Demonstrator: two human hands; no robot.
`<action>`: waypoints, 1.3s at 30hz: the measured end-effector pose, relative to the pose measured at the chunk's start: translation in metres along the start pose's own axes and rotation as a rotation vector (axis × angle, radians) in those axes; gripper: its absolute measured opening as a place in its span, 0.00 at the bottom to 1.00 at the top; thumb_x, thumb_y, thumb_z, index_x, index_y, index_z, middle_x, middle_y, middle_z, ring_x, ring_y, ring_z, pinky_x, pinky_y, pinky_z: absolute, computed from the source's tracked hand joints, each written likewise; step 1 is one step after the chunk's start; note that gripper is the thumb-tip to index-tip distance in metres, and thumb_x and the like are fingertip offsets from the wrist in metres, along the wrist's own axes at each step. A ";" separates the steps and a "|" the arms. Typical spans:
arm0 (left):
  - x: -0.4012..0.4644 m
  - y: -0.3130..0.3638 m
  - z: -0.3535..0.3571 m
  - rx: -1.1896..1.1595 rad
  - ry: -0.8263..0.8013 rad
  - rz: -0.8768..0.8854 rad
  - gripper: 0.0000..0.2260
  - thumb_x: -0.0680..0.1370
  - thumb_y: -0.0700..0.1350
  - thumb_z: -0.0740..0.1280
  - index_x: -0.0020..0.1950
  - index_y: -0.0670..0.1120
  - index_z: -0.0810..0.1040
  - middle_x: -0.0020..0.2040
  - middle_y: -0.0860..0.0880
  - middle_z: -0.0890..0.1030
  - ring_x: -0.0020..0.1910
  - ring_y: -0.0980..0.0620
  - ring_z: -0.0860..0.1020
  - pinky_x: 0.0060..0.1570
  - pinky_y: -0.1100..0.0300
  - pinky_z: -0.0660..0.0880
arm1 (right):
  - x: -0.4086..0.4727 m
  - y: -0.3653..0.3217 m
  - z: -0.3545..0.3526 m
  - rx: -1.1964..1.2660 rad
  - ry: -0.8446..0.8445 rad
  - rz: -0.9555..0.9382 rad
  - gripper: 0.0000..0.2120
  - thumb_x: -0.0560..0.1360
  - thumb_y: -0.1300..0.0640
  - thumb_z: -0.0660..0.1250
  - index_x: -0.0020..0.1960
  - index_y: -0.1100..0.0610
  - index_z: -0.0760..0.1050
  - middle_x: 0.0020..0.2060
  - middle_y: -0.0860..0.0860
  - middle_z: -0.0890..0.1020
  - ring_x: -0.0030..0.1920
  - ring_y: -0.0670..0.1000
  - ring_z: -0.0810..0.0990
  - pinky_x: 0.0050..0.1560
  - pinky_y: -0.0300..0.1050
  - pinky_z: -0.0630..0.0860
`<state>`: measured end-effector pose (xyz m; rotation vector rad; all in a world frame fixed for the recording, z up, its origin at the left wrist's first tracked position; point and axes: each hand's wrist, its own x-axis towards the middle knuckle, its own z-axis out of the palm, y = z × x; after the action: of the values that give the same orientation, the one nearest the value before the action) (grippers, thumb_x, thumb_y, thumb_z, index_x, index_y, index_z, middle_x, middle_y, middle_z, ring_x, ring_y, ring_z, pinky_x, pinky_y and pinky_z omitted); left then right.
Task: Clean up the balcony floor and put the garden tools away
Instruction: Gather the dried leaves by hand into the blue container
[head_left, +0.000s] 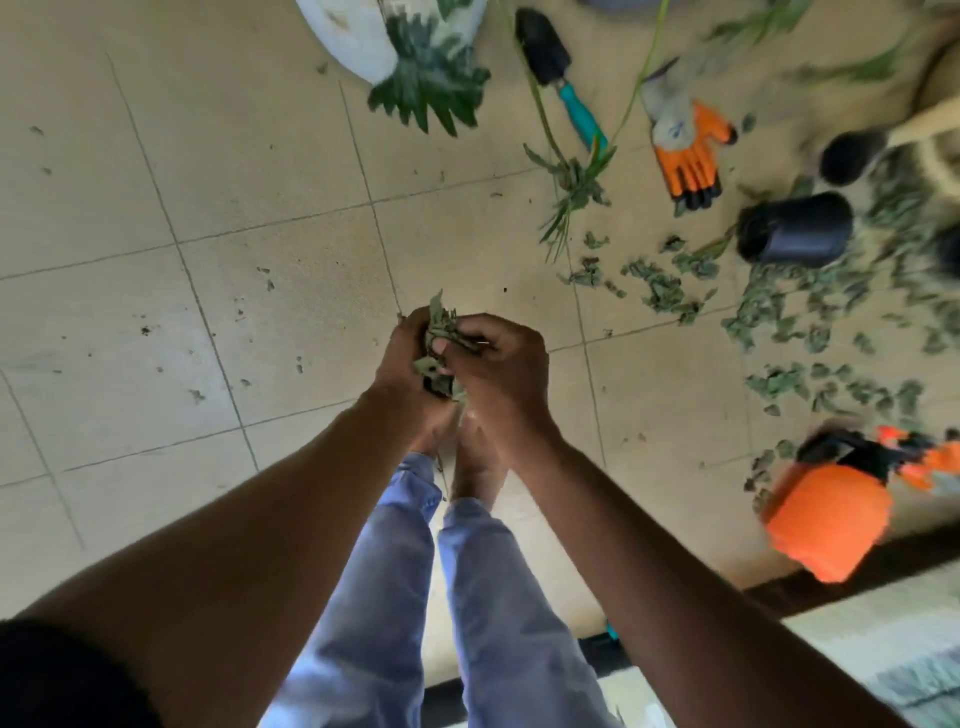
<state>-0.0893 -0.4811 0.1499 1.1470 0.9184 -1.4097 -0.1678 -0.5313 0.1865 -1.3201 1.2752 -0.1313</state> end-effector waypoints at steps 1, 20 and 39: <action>-0.009 0.004 0.006 -0.018 0.010 0.047 0.18 0.80 0.51 0.61 0.31 0.47 0.72 0.30 0.46 0.71 0.33 0.49 0.73 0.33 0.60 0.71 | -0.003 -0.010 0.005 -0.044 0.031 -0.044 0.05 0.72 0.63 0.74 0.46 0.55 0.85 0.37 0.48 0.86 0.39 0.47 0.85 0.43 0.44 0.82; -0.200 0.146 -0.019 -1.033 -0.172 0.627 0.17 0.82 0.52 0.64 0.42 0.42 0.82 0.41 0.45 0.82 0.43 0.47 0.82 0.56 0.57 0.76 | -0.056 -0.221 0.136 0.094 -0.351 -0.190 0.05 0.75 0.60 0.70 0.42 0.60 0.79 0.39 0.61 0.83 0.46 0.64 0.84 0.50 0.62 0.84; -0.298 0.321 -0.325 -1.380 -0.029 0.956 0.09 0.81 0.46 0.63 0.47 0.42 0.79 0.44 0.44 0.81 0.46 0.46 0.80 0.52 0.55 0.79 | -0.182 -0.288 0.485 0.154 -0.767 0.160 0.10 0.75 0.71 0.69 0.56 0.69 0.77 0.53 0.69 0.83 0.53 0.66 0.85 0.57 0.60 0.83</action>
<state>0.2770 -0.1450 0.3750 0.3189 0.8421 0.1197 0.2786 -0.1978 0.3877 -0.9795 0.6878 0.3559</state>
